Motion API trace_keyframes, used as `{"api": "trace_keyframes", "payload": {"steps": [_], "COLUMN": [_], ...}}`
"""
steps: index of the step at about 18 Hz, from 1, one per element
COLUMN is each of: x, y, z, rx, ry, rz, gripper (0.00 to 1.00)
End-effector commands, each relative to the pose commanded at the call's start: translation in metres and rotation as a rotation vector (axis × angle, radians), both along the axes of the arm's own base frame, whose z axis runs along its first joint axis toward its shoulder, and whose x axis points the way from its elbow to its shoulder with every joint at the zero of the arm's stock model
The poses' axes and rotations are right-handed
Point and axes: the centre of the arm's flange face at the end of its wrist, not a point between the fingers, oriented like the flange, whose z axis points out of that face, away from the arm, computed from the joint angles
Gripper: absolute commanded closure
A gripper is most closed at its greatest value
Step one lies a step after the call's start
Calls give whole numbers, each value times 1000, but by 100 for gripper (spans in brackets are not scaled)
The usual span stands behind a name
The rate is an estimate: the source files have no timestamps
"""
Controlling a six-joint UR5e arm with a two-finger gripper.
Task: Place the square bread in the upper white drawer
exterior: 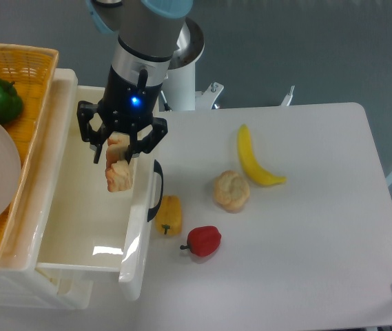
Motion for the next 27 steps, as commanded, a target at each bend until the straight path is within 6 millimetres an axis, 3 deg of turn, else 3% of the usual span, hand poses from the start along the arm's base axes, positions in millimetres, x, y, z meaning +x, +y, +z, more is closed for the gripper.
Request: {"api": "trace_keyframes", "payload": {"steps": [9,15,18,24,27], "x": [9,4,-20,-88,-110], "y": [7,3,-8,-48,-64], "z": [-13,-7,-11,-8,-8], "rx": [-8,12,6,30,35], "ry": [-22,-29,-27,2,13], "rz": [-21,-11,33,159,205], "gripper": [43,43,43,43,42]}}
